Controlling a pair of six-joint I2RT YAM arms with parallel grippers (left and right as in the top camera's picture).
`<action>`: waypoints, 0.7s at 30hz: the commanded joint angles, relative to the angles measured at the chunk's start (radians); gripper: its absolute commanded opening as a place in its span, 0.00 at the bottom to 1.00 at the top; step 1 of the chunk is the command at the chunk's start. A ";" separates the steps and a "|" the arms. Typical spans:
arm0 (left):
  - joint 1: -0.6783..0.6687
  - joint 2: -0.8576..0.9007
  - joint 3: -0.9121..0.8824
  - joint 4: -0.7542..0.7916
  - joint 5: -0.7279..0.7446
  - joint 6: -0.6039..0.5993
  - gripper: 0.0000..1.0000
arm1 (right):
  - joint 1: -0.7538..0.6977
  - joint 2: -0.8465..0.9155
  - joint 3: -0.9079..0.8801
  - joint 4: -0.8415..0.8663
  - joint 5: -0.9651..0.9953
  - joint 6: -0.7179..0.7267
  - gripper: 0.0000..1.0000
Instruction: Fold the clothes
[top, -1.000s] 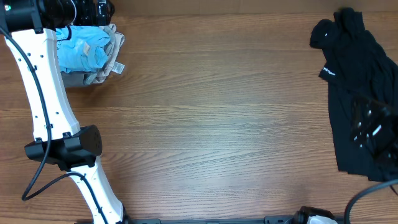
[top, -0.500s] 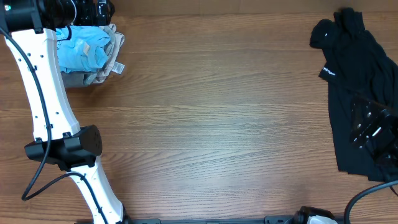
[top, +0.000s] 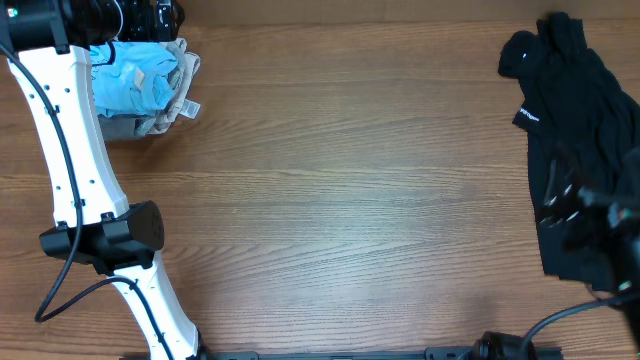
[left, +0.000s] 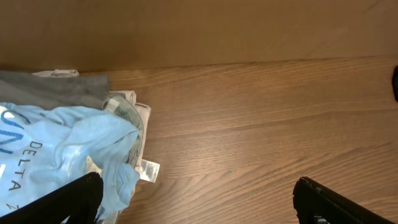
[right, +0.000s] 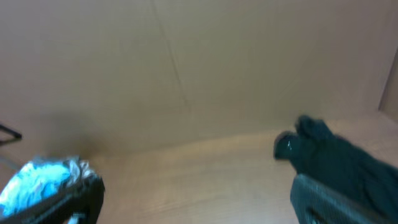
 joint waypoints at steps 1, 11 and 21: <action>-0.006 0.006 0.003 0.001 0.017 -0.013 1.00 | 0.007 -0.189 -0.339 0.197 -0.055 -0.003 1.00; -0.006 0.006 0.003 0.001 0.017 -0.013 1.00 | 0.031 -0.577 -1.037 0.682 -0.066 0.003 1.00; -0.006 0.006 0.003 0.001 0.017 -0.013 1.00 | 0.072 -0.698 -1.247 0.786 0.076 0.002 1.00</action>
